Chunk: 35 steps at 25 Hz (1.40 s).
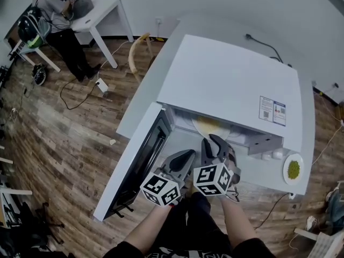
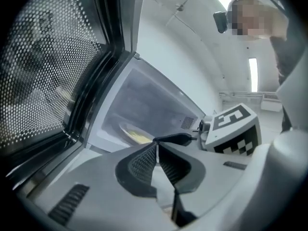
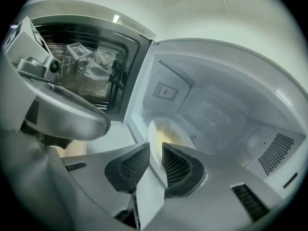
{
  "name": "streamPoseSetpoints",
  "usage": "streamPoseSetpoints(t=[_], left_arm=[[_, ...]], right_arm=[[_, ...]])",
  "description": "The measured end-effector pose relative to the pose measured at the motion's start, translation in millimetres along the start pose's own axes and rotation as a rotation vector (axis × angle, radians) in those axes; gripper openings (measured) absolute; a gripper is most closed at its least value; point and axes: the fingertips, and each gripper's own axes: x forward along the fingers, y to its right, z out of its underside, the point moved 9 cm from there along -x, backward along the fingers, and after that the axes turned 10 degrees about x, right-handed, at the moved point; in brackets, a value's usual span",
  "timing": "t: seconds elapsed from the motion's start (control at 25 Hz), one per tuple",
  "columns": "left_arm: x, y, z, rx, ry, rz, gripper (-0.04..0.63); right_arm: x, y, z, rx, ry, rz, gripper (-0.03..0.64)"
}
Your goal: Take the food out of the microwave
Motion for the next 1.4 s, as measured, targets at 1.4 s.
streamPoseSetpoints(t=[1.4], left_arm=[[9,8,8,-0.015,-0.041,0.075,0.02]], right_arm=[[-18,-13,14,-0.299,-0.059,0.082,0.064]])
